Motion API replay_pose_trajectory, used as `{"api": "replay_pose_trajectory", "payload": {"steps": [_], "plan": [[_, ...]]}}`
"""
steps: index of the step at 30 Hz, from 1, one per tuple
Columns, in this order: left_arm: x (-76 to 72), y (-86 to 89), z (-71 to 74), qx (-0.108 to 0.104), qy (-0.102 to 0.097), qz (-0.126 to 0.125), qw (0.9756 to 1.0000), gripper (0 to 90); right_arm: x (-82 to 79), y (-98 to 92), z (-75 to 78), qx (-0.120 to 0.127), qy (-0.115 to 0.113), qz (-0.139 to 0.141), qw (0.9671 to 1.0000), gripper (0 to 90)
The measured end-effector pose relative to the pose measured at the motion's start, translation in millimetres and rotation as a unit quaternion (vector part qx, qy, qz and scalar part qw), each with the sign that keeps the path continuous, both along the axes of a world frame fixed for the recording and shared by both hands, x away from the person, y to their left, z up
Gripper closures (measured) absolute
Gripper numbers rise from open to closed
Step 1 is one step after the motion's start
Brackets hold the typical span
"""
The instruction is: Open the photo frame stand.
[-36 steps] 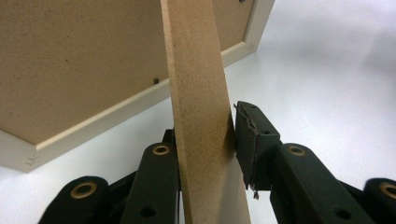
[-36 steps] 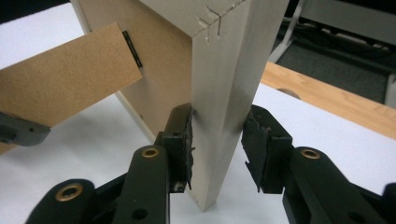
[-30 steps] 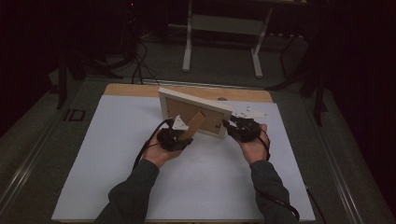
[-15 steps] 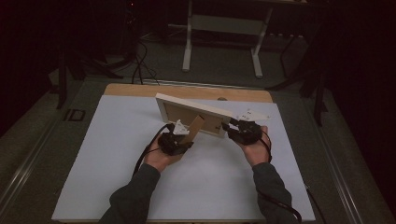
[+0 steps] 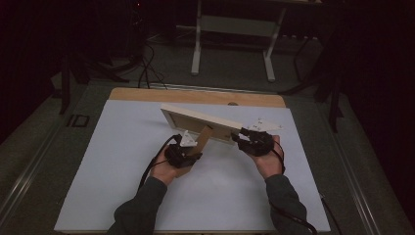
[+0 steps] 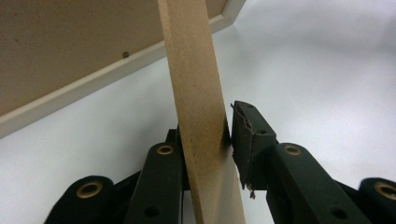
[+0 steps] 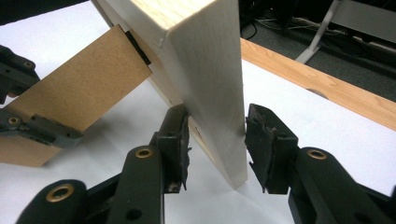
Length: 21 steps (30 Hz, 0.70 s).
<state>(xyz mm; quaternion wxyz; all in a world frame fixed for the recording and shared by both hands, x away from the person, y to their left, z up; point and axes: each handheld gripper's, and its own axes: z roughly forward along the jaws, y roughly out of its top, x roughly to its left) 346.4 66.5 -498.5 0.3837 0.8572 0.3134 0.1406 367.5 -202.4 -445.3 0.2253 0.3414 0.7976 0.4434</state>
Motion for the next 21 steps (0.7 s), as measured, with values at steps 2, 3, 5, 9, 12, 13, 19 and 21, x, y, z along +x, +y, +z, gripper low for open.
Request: {"api": "replay_pose_trajectory", "payload": {"steps": [2, 3, 5, 9, 12, 13, 19, 21], "plan": [[-0.6, -0.1, -0.5, 0.004, 0.0, -0.001, 1.0, 73.3, -1.3, 0.3, -0.6, -0.001, -0.001, 0.001, 1.0, 59.1], [-0.7, -0.1, -0.8, 0.004, 0.001, -0.002, 1.0, 73.1, -2.0, 0.4, -1.0, 0.0, -0.001, 0.001, 1.0, 59.0], [-1.2, -0.4, -1.2, 0.004, 0.001, -0.002, 1.0, 73.0, -2.4, 0.1, -1.6, 0.0, -0.002, 0.003, 1.0, 58.9], [-2.4, -0.9, -1.7, 0.005, 0.001, -0.003, 1.0, 72.5, -3.5, 0.3, -1.9, -0.002, -0.002, 0.003, 1.0, 58.8], [-3.9, -0.4, -3.7, 0.004, 0.0, -0.002, 1.0, 72.5, -4.6, 0.3, -2.8, 0.0, -0.002, 0.007, 1.0, 58.5], [-3.8, -0.1, -4.1, 0.004, 0.001, -0.003, 1.0, 72.5, -5.1, 0.3, -3.0, 0.0, -0.001, 0.007, 1.0, 58.4], [-4.4, 0.6, -5.4, 0.002, 0.005, -0.004, 1.0, 72.2, -6.0, 0.4, -6.5, -0.001, 0.001, 0.007, 1.0, 58.3], [-4.4, 0.6, -5.4, 0.002, 0.005, -0.005, 1.0, 71.8, -5.9, 0.0, -7.7, -0.002, 0.001, 0.005, 1.0, 58.5]]}}
